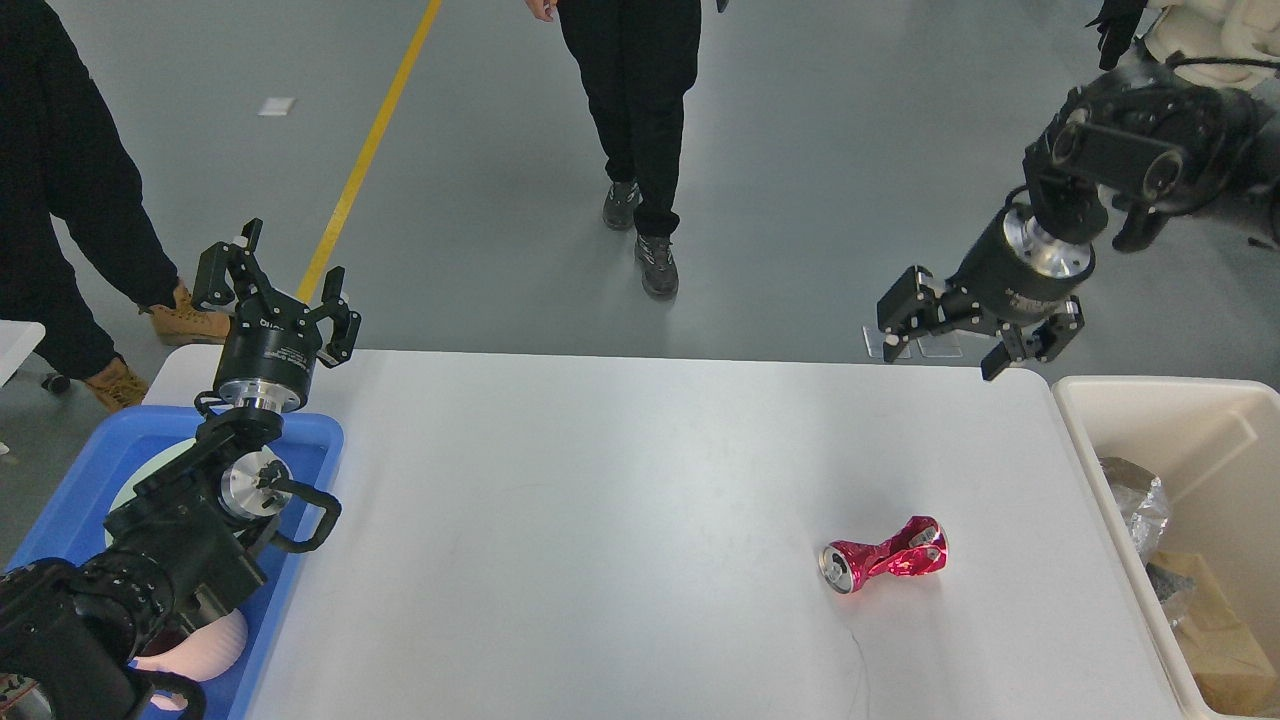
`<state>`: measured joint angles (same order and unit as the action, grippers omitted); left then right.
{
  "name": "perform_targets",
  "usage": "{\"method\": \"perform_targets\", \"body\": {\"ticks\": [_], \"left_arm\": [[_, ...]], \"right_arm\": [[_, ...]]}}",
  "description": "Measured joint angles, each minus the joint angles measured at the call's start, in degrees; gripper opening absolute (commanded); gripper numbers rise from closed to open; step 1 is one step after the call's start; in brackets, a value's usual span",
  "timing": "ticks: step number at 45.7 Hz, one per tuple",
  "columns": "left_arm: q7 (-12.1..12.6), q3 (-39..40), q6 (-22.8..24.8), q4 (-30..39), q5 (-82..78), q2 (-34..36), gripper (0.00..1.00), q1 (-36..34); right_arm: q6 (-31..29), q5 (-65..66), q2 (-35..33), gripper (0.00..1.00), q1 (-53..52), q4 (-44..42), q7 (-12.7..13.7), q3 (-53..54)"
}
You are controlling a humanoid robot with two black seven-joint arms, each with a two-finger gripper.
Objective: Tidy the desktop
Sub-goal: 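Raise the right gripper and bring it over the red can, then lower the right gripper and grasp the red can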
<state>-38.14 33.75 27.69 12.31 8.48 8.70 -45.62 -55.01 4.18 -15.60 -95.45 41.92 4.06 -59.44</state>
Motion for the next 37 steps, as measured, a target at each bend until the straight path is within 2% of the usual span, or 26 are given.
{"method": "perform_targets", "body": {"ticks": [13, 26, 37], "left_arm": [[0.0, 0.0, 0.0, 0.0, 0.0, 0.0, 0.96, 0.0], [0.0, 0.0, 0.0, 0.0, 0.0, 0.0, 0.96, 0.0], [0.0, 0.0, 0.0, 0.0, 0.0, 0.0, 0.96, 0.0]], "right_arm": [[1.4, -8.1, -0.5, 1.00, 13.5, -0.1, 0.1, 0.0], [10.2, -12.7, -0.3, 1.00, 23.2, -6.1, 0.4, 2.6], [13.5, -17.4, 0.2, 1.00, 27.2, -8.2, 1.8, 4.6]]}}
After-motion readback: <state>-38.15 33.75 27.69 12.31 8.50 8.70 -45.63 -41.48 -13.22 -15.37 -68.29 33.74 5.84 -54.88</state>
